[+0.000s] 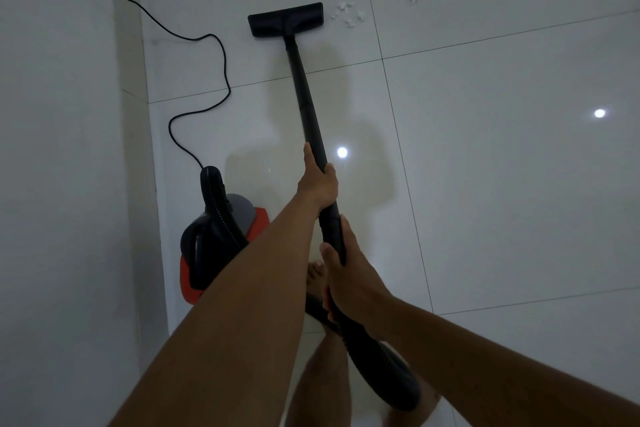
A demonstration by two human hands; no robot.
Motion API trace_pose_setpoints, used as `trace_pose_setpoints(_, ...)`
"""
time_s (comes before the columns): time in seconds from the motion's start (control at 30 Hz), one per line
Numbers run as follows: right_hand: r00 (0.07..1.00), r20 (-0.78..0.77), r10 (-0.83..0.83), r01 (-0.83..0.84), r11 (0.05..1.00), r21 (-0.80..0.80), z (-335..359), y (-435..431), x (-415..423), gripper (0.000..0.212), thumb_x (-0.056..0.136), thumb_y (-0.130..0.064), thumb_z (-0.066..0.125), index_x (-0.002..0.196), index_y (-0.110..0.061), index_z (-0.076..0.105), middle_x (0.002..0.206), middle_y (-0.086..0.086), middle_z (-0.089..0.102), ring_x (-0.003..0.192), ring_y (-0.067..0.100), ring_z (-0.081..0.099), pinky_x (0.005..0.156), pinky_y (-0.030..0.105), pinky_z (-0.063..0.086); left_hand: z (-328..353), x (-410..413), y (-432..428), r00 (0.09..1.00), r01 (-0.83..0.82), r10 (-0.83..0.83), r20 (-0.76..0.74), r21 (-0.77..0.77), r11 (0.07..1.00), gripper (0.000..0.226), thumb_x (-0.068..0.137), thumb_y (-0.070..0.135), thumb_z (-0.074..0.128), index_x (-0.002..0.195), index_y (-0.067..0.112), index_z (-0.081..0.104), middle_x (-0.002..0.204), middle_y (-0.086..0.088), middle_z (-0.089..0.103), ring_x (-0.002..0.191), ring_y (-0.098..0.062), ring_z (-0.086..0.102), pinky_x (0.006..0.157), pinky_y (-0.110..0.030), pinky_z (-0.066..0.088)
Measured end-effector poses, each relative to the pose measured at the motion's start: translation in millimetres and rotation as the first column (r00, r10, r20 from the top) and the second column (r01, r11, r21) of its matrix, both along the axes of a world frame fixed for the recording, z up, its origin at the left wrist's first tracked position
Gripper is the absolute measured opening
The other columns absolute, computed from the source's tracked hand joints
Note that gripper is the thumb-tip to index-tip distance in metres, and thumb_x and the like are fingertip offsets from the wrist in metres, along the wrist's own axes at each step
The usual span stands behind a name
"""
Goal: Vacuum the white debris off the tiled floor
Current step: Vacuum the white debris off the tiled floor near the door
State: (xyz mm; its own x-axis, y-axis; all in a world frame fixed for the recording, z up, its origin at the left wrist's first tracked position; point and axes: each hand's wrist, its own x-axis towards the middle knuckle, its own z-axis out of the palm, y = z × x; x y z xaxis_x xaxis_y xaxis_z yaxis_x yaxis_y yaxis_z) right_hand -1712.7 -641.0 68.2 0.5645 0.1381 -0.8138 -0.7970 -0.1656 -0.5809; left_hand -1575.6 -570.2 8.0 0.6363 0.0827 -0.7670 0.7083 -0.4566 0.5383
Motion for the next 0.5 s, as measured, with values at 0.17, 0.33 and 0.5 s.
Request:
trace_pose_setpoints(0.17,1.000,0.013,-0.012,0.012,1.000,0.008,2,11,18,0.058,0.108,-0.043,0.037,0.153,-0.058,0.005,0.079,0.011,0.060,0.044,0.013,0.058,0.047,0.027,0.052,2,19,10,1.000,0.016,-0.016,-0.001,0.006,1.000,0.066,0.109,0.031,0.031,0.158,0.036,-0.014,0.151,-0.011,0.043,0.096,-0.021,0.051,0.091,-0.036,0.045)
trace_pose_setpoints(0.33,1.000,0.019,-0.014,0.014,1.000,0.005,10,22,39,0.058,0.108,-0.043,0.037,0.154,-0.056,0.005,0.072,0.008,0.057,0.041,0.011,0.055,0.046,0.026,0.051,7,41,20,1.000,0.028,-0.028,-0.005,0.007,1.000,0.067,0.109,0.033,0.031,0.157,0.036,-0.015,0.154,-0.011,0.040,0.101,-0.021,0.051,0.098,-0.040,0.046)
trace_pose_setpoints(0.5,0.999,0.020,-0.024,0.024,1.000,-0.006,22,32,68,0.056,0.109,-0.042,0.036,0.156,-0.052,0.008,0.066,0.005,0.054,0.038,0.009,0.051,0.043,0.023,0.047,17,69,29,0.999,0.033,-0.033,-0.019,-0.005,0.999,0.067,0.109,0.032,0.032,0.157,0.036,-0.015,0.155,-0.011,0.039,0.104,-0.023,0.053,0.094,-0.036,0.045)
